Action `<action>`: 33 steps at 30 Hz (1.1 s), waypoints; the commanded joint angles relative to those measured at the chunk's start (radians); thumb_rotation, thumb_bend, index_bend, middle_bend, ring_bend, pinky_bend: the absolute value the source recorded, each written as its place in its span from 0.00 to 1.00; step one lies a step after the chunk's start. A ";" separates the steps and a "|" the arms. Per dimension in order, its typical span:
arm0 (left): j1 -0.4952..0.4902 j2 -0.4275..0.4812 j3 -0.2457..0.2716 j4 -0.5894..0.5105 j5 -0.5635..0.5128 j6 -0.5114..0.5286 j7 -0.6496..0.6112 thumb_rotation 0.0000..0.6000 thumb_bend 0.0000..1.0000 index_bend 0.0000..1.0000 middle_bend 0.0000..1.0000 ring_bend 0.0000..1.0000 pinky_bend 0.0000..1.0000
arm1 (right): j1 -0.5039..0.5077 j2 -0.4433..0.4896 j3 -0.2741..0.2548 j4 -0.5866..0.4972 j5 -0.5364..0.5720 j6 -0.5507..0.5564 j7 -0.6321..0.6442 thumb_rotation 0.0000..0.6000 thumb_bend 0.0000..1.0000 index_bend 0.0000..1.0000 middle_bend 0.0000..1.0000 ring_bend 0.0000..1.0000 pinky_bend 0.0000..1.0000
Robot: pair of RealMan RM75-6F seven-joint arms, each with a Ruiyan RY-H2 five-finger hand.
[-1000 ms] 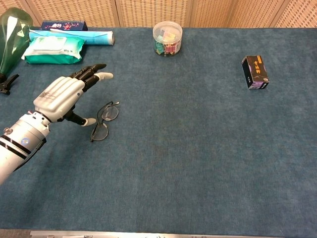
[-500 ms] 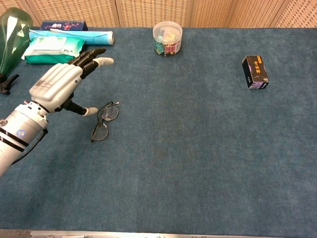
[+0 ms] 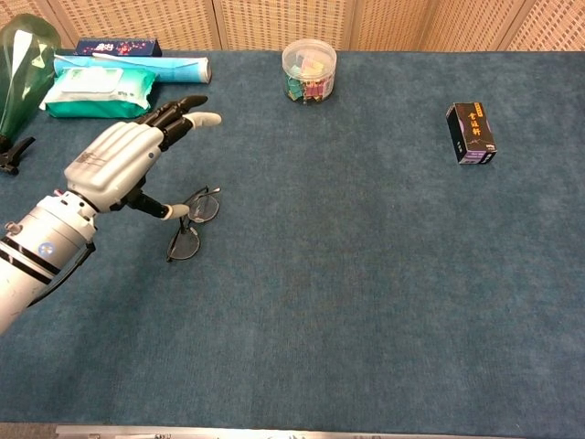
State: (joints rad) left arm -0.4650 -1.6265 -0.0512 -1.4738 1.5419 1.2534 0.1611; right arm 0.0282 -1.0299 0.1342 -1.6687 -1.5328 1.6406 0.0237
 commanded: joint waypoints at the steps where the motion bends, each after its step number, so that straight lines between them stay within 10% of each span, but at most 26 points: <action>1: 0.001 -0.003 0.004 0.003 0.002 0.000 -0.004 1.00 0.01 0.11 0.00 0.00 0.14 | 0.000 0.000 0.000 0.000 0.000 0.000 0.000 1.00 0.17 0.51 0.47 0.36 0.60; 33: 0.025 -0.055 0.037 0.122 -0.016 -0.018 -0.100 1.00 0.01 0.11 0.00 0.00 0.14 | -0.010 0.006 -0.004 -0.014 -0.011 0.016 0.001 1.00 0.17 0.51 0.47 0.36 0.60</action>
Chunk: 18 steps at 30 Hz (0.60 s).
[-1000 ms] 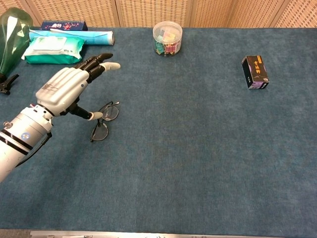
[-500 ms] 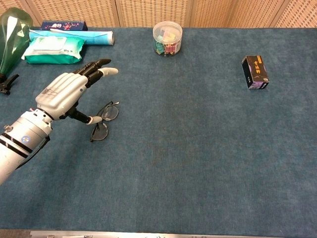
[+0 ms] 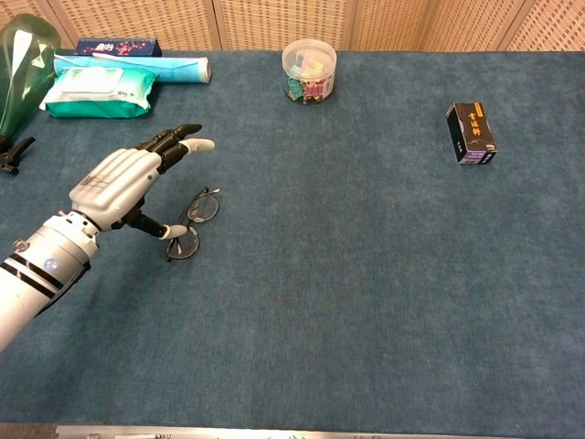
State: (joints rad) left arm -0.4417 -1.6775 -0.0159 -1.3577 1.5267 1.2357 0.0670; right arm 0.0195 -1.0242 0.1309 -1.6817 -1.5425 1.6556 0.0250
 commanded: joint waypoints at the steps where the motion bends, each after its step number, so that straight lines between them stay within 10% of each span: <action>1: 0.003 -0.006 0.003 0.011 -0.001 -0.001 -0.010 1.00 0.01 0.11 0.00 0.00 0.14 | -0.002 0.002 -0.001 -0.002 -0.002 0.002 0.001 1.00 0.17 0.51 0.47 0.36 0.60; 18: 0.016 -0.032 0.013 0.072 -0.009 -0.014 -0.051 1.00 0.01 0.11 0.00 0.00 0.14 | -0.007 0.007 -0.003 -0.011 -0.007 0.008 0.001 1.00 0.17 0.51 0.47 0.36 0.60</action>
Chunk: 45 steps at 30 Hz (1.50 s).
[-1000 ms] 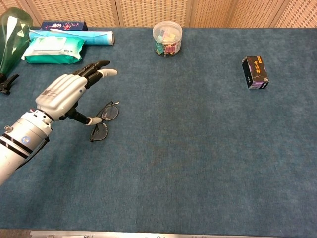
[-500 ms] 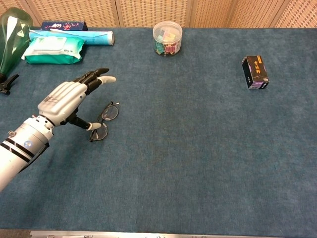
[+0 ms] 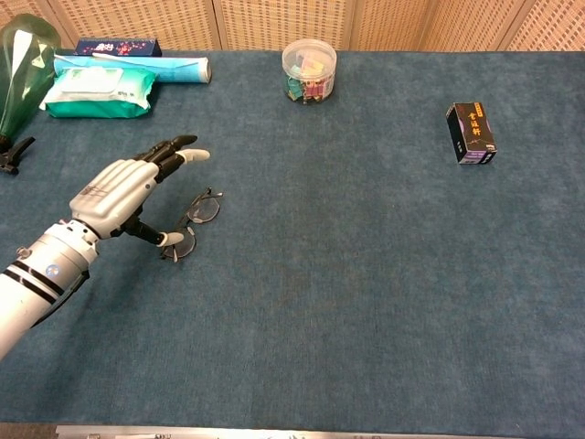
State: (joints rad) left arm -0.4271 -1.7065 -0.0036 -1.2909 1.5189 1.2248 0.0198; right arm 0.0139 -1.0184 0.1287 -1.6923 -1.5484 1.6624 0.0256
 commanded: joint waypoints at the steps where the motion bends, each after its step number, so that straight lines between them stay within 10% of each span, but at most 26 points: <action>1: 0.001 -0.005 0.002 0.008 -0.001 -0.003 -0.005 1.00 0.01 0.11 0.00 0.00 0.14 | -0.001 0.001 -0.001 -0.001 -0.001 0.001 0.001 1.00 0.17 0.51 0.47 0.36 0.60; 18: 0.026 0.030 0.012 -0.018 0.018 0.036 0.000 1.00 0.01 0.11 0.00 0.00 0.14 | 0.000 0.002 0.000 0.001 0.002 -0.004 0.001 1.00 0.17 0.51 0.47 0.36 0.60; 45: 0.168 0.506 -0.010 -0.476 -0.107 0.204 0.534 1.00 0.03 0.11 0.00 0.00 0.14 | 0.038 -0.057 -0.013 0.057 0.019 -0.081 -0.057 1.00 0.17 0.51 0.47 0.36 0.60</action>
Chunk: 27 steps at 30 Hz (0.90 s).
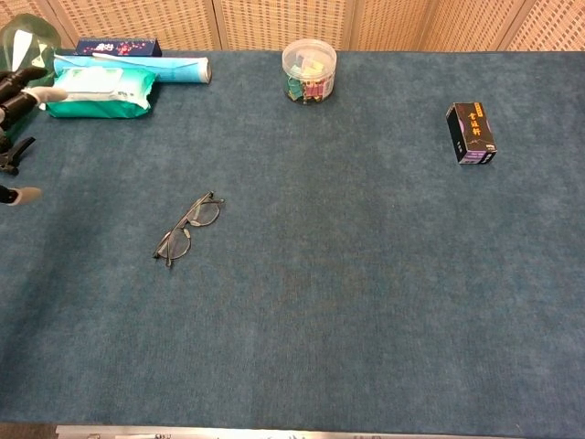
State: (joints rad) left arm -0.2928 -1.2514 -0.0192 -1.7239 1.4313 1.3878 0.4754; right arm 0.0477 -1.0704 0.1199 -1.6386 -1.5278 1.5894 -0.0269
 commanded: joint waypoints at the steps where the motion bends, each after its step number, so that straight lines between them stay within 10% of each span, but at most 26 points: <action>1: 0.045 0.061 0.007 -0.049 -0.020 0.058 0.092 1.00 0.03 0.11 0.00 0.00 0.14 | 0.007 -0.009 -0.008 0.006 -0.002 -0.017 -0.007 1.00 0.17 0.51 0.47 0.36 0.60; 27: 0.196 0.049 0.028 0.167 0.051 0.200 -0.152 1.00 0.03 0.11 0.00 0.00 0.14 | 0.031 -0.028 -0.019 0.030 0.005 -0.061 -0.012 1.00 0.17 0.51 0.47 0.36 0.60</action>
State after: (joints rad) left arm -0.1025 -1.1978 0.0115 -1.5676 1.4888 1.5909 0.3361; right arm 0.0782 -1.0989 0.1010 -1.6088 -1.5224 1.5287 -0.0387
